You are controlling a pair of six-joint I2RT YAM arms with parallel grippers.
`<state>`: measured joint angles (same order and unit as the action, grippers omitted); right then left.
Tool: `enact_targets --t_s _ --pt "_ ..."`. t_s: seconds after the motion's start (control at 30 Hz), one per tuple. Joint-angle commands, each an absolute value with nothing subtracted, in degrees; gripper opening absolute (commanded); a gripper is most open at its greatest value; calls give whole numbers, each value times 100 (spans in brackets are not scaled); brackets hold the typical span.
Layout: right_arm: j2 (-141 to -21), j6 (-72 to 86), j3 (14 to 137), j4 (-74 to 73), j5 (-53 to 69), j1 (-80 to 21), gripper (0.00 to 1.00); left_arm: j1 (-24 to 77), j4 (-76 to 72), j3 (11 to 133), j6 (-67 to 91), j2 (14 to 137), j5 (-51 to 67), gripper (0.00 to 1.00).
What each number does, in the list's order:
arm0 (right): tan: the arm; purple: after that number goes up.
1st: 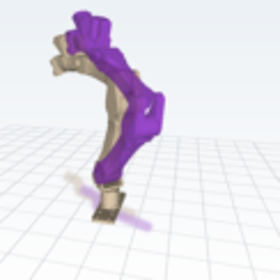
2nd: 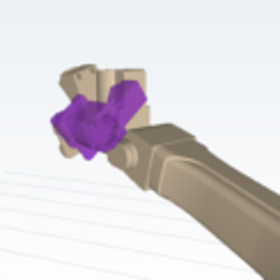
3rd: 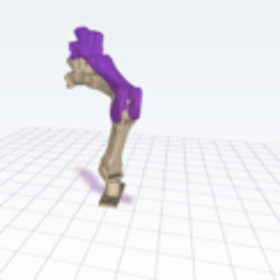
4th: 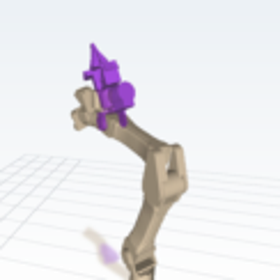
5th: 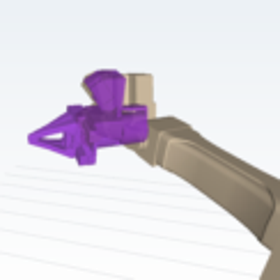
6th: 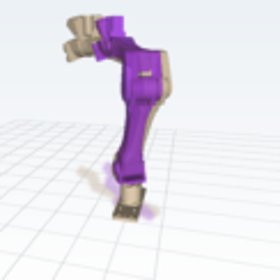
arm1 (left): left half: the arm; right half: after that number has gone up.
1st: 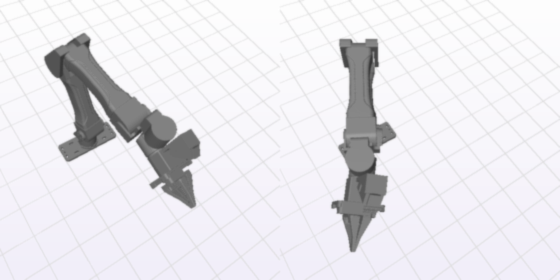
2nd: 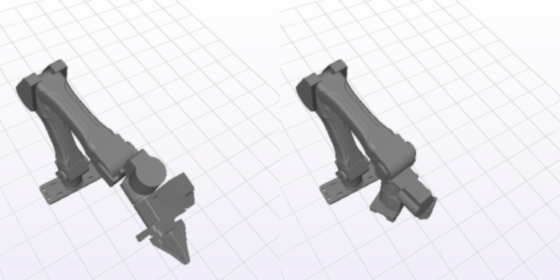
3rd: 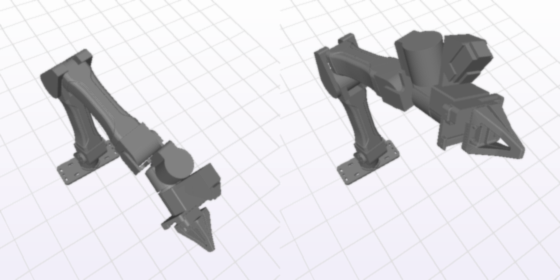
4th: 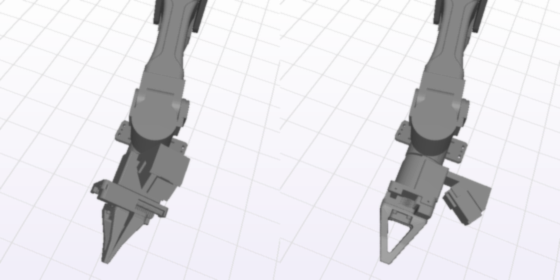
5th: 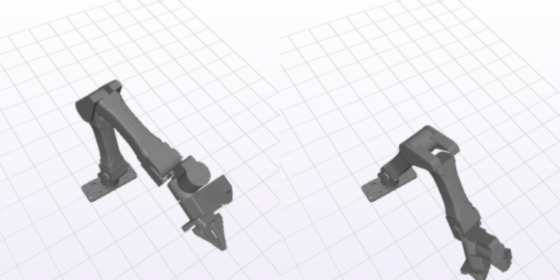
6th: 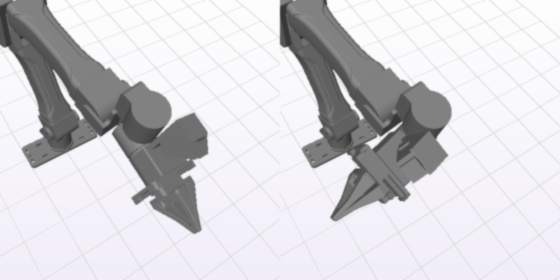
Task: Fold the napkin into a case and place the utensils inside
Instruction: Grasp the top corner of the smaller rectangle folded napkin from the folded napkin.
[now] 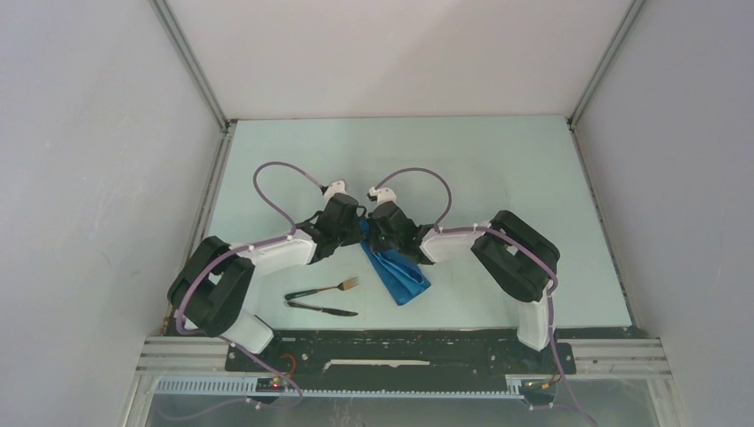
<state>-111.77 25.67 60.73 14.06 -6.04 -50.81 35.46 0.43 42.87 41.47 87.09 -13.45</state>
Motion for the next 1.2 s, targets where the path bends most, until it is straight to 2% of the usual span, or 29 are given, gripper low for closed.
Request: enact_targets --t_s 0.0,0.2,0.63,1.17 --pt "-11203 2252 6226 1171 -1210 -5340 0 3457 81 4391 4074 8319 -1352 0" --pt "-11234 2166 6205 1363 -1164 -5363 0 3386 152 4411 4105 8298 -1228 0" --pt "-11457 2392 6633 1936 -113 -4990 0 3394 -140 4122 4147 8378 -924 0" --pt "-12006 3411 6490 3072 -592 -5098 0 3218 -35 4040 4291 8468 -758 0"
